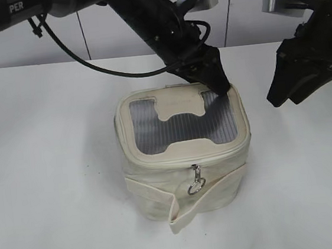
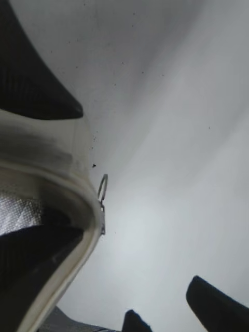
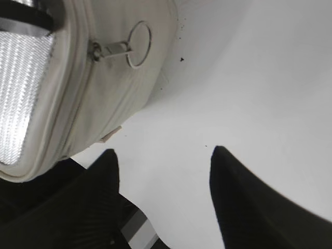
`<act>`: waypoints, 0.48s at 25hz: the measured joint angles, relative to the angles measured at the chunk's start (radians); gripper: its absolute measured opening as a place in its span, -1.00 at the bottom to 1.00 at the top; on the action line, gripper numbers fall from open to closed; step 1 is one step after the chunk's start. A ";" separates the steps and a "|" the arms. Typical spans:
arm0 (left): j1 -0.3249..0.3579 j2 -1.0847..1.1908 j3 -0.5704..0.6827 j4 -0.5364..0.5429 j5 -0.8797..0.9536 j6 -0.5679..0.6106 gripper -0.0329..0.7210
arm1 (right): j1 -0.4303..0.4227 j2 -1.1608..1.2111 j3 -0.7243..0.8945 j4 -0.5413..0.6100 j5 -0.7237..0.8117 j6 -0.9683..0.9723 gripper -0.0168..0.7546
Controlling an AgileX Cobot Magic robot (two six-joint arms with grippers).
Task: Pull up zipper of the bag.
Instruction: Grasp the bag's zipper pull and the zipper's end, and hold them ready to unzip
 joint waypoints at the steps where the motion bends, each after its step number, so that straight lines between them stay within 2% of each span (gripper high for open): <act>1: 0.000 0.002 0.000 -0.002 0.000 0.000 0.33 | 0.000 -0.001 0.000 0.009 0.000 0.000 0.19; 3: 0.000 0.003 0.000 -0.011 0.004 0.000 0.12 | 0.000 -0.002 0.000 0.020 0.000 -0.001 0.19; 7: 0.001 0.004 0.000 -0.008 0.009 0.000 -0.65 | 0.000 -0.004 0.003 0.025 0.000 -0.007 0.19; 8: 0.001 0.005 0.000 -0.009 0.010 0.000 -0.71 | 0.000 -0.006 0.007 0.026 0.000 -0.010 0.19; 12: 0.001 0.005 0.000 -0.028 0.014 0.000 -0.71 | 0.000 -0.035 0.070 0.028 -0.014 -0.040 0.19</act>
